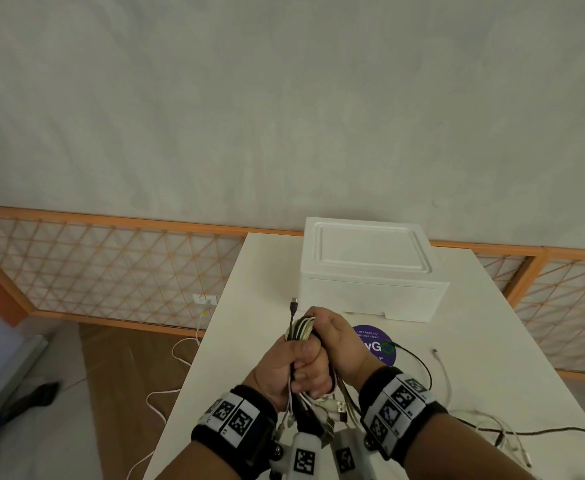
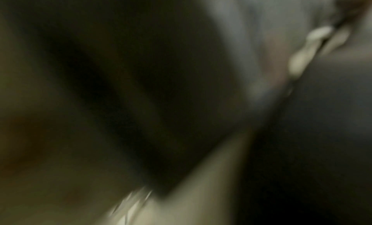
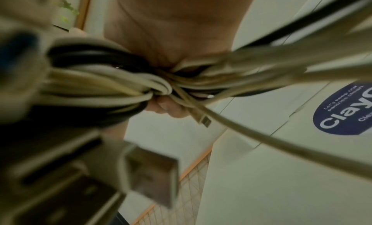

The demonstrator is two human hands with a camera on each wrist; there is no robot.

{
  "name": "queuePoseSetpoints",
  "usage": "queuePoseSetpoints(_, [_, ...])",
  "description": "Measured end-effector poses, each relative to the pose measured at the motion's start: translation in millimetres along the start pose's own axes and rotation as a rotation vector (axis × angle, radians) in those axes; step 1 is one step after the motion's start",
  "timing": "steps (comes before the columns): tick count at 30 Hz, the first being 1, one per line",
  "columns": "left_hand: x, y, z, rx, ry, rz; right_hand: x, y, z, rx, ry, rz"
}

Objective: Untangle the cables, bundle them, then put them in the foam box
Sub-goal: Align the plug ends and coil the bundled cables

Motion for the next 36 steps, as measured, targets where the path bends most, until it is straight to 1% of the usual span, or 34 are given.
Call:
queuePoseSetpoints(2, [-2.3, -2.6, 0.2, -0.01, -0.016, 0.031, -1.8, -5.9, -1.8, 0.056, -0.001, 0.059])
queuePoseSetpoints(4, [-5.5, -4.1, -0.5, -0.028, -0.026, 0.057, -4.3, -14.6, -4.5, 0.104, -0.038, 0.058])
queuePoseSetpoints(8, [-15.7, -0.8, -3.6, -0.061, -0.096, 0.095, -6.4, -5.6, -6.0, 0.085, -0.144, 0.005])
queuePoseSetpoints(12, [-18.8, 1.2, -8.6, -0.094, -0.128, 0.081, -6.1, -0.8, -7.8, 0.11, -0.13, 0.003])
queuePoseSetpoints(16, [-18.5, 0.1, -8.0, -0.061, -0.166, 0.115, -3.2, -7.4, -5.8, 0.148, -0.125, 0.003])
queuePoseSetpoints(18, [-18.8, -2.5, -7.8, -0.043, -0.169, 0.085, -1.1, -11.4, -7.2, 0.172, -0.077, 0.053])
queuePoseSetpoints(20, [-20.9, -4.7, -9.3, -0.047, -0.169, 0.074, 4.6, -8.9, -11.6, 0.176, 0.004, 0.092])
queuePoseSetpoints(21, [-21.7, -5.1, -10.2, -0.053, -0.163, 0.069, 6.2, -8.4, -13.2, 0.18, 0.015, 0.102])
queuePoseSetpoints(23, [-20.4, -4.5, -10.7, -0.063, -0.141, 0.065, 5.6, -8.9, -13.8, 0.179, -0.04, 0.112])
queuePoseSetpoints(25, [-18.7, -3.0, -9.1, -0.062, -0.135, 0.072, 0.4, -11.2, -11.9, 0.171, -0.147, 0.11])
queuePoseSetpoints(27, [-16.8, -2.2, -7.5, -0.053, -0.136, 0.066, -1.8, -12.2, -10.5, 0.172, -0.19, 0.076])
queuePoseSetpoints(29, [-16.4, -4.4, -7.7, -0.043, -0.148, 0.045, 0.4, -9.9, -8.9, 0.182, -0.172, 0.053])
queuePoseSetpoints(31, [-18.5, -6.5, -8.6, -0.038, -0.166, 0.042, 2.3, -10.7, -6.8, 0.194, -0.122, 0.08])
queuePoseSetpoints(33, [-23.3, -7.2, -10.5, -0.045, -0.208, 0.06, 1.6, -9.6, -7.0, 0.19, -0.106, 0.071])
queuePoseSetpoints(36, [-27.6, -11.4, -11.7, -0.008, -0.239, 0.035, -3.8, -9.9, -13.0, 0.177, -0.097, -0.096])
Point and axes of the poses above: each hand's wrist, its own z-axis towards the middle knuckle, its own x-axis out of the palm, y = z × x, the point moved 9 cm from there along z, towards the middle knuckle, and after that the axes turned 1 degree about z, right-handed, at the moved point
